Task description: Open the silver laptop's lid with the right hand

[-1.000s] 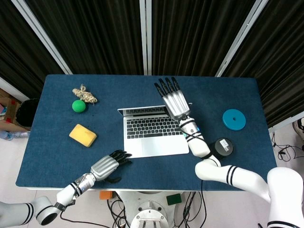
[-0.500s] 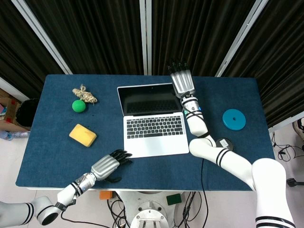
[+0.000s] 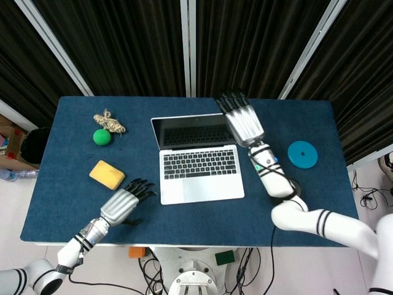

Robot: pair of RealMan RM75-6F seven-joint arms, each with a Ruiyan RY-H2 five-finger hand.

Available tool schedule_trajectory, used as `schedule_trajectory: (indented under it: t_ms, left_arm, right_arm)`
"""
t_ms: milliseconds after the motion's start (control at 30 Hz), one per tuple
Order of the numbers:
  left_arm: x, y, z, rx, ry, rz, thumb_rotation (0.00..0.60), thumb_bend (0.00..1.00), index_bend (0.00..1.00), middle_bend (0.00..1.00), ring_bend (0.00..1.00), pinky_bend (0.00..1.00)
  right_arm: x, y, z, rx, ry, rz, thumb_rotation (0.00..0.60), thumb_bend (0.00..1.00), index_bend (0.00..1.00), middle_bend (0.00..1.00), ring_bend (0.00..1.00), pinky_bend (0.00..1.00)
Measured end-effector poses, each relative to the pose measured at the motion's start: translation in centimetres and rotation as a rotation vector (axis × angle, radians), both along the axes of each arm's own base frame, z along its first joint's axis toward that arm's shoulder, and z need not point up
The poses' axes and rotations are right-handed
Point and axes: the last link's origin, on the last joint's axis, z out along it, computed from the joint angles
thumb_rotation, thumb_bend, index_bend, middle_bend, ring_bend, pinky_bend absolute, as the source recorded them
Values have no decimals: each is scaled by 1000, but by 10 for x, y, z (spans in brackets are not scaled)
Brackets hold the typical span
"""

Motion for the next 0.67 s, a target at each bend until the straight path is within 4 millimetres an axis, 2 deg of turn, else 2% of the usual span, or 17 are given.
schedule_trajectory:
  t_ms: [133, 267, 400, 500, 667]
  left_arm:
    - [-24, 4, 38, 128, 20, 96, 600, 170, 182, 76, 0, 30]
    - [-58, 1, 77, 264, 49, 230, 600, 170, 183, 76, 0, 30]
    - [-90, -15, 114, 401, 61, 357, 600, 170, 183, 76, 0, 31]
    - [-107, -30, 134, 480, 61, 423, 600, 170, 183, 76, 0, 30]
    - [-119, -55, 149, 554, 61, 469, 600, 169, 183, 76, 0, 30]
  right_arm:
    - [-46, 43, 43, -53, 26, -25, 600, 226, 0, 0, 0, 0]
    - [-111, 93, 79, -120, 42, -116, 600, 228, 0, 0, 0, 0]
    - [-155, 136, 98, -162, -37, -181, 600, 233, 0, 0, 0, 0]
    - [-190, 169, 107, -187, -105, -233, 600, 238, 0, 0, 0, 0]
    - [-246, 225, 112, -187, -171, -320, 600, 245, 0, 0, 0, 0]
